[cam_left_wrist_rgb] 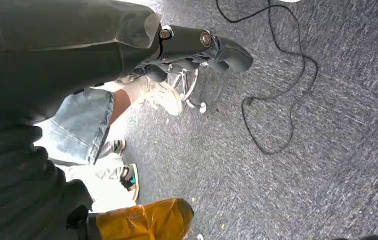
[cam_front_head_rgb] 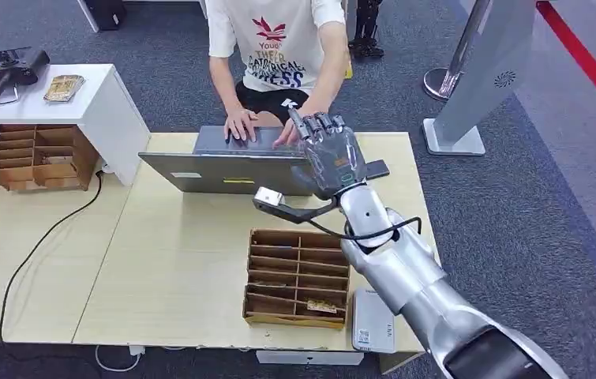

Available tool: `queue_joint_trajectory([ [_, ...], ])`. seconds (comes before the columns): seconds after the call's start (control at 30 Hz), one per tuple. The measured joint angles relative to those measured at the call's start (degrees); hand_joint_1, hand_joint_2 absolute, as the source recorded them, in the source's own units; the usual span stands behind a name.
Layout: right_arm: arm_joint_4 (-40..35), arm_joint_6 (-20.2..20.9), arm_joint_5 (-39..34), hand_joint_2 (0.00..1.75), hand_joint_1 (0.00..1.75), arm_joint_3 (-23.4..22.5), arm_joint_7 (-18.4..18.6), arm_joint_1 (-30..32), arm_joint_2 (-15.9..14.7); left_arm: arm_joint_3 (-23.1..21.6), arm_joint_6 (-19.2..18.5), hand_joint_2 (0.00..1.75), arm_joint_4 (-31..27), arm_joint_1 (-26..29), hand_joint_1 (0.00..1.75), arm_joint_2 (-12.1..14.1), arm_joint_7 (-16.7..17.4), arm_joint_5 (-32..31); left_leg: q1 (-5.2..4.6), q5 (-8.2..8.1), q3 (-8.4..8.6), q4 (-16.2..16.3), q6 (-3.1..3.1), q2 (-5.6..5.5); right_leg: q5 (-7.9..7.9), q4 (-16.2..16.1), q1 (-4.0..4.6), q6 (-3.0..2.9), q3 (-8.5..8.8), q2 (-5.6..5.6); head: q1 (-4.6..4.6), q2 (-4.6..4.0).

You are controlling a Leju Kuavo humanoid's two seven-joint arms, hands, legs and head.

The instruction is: Pass the card to the sensor for recognition and then transmit it.

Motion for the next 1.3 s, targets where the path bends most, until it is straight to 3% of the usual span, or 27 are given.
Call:
queue_joint_trajectory([
  [1.13, -1.53, -2.40, -2.54, 1.75, 0.00, -1.01, -1.51, 3.94, 0.98, 0.00, 0.17, 1.75, 0.00, 0.52, 0.00, 0.11, 0.02, 2.23, 0.00, 0.00, -0.01, 0.00, -0.01, 0.01, 0.00, 0.00, 0.00, 0.00, -0.01, 0.01, 0.00, 0.00],
  [1.3, -4.82, -5.32, -8.78, 1.75, 0.00, -2.69, -3.74, 6.36, 1.73, 0.00, 0.74, 1.75, 0.00, 0.85, 0.00, 0.15, 0.00, 3.26, 0.00, -0.01, -0.01, 0.00, -0.01, 0.00, -0.01, 0.00, 0.00, 0.00, -0.01, 0.01, 0.02, 0.00],
])
